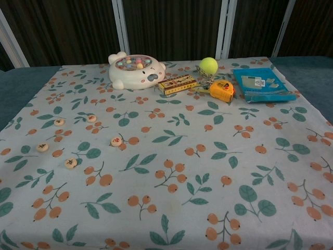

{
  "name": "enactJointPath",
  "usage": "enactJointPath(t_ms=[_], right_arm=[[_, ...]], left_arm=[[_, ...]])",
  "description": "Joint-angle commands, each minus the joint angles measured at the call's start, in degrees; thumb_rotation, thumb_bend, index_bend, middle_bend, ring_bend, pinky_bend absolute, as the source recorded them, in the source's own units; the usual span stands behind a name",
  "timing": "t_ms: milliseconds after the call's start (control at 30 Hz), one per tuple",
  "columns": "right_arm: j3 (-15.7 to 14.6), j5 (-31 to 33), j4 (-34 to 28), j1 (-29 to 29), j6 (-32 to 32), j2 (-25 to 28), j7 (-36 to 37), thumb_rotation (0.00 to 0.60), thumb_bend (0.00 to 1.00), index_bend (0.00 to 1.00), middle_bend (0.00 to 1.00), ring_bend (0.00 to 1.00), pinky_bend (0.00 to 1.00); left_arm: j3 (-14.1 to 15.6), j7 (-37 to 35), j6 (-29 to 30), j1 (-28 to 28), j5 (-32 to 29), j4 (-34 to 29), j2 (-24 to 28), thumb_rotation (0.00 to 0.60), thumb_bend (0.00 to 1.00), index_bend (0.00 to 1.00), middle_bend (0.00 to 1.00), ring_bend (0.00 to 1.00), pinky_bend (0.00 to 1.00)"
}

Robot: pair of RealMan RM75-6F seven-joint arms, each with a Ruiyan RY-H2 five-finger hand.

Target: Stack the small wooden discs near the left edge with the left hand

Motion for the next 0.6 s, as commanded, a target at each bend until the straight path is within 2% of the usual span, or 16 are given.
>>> enactJointPath(t_ms=[33, 167, 233, 433, 600], right_arm=[[0.14, 0.34, 0.17, 0.15, -0.36, -0.18, -0.27, 0.600, 0.15, 0.00, 0.00, 0.00, 0.00], [0.28, 0.96, 0.29, 0.47, -1.16, -0.54, -0.94, 0.600, 0.15, 0.00, 0.00, 0.00, 0.00], [0.36, 1.23, 0.32, 0.49, -1.26, -0.69, -1.27, 0.600, 0.15, 0.00, 0.00, 0.00, 0.00], [0.45, 1.78, 0.21, 0.60, -1.69, -0.84, -1.75, 0.600, 0.15, 0.00, 0.00, 0.00, 0.00], [0.39, 2.05, 0.11, 0.76, -2.21, -0.77, -1.82, 0.600, 0.15, 0.00, 0.00, 0.00, 0.00]], left_arm=[[0.59, -3.03, -3.61, -1.92, 0.15, 1.34, -3.51, 0.600, 0.47, 0.25, 0.99, 0.99, 1.00], [-0.09, -3.70, -4.89, -2.88, -0.97, 1.58, -8.20, 0.600, 0.47, 0.37, 1.00, 1.00, 1.00], [-0.20, -4.13, -5.57, -3.40, -1.20, 2.32, -10.14, 0.600, 0.48, 0.40, 1.00, 1.00, 1.00], [-0.96, -1.41, -10.67, -5.98, -3.80, 3.21, -13.86, 0.600, 0.48, 0.39, 1.00, 1.00, 1.00], [-2.23, 3.38, -12.88, -7.46, -6.24, 4.20, -17.04, 0.600, 0.47, 0.34, 1.00, 1.00, 1.00]])
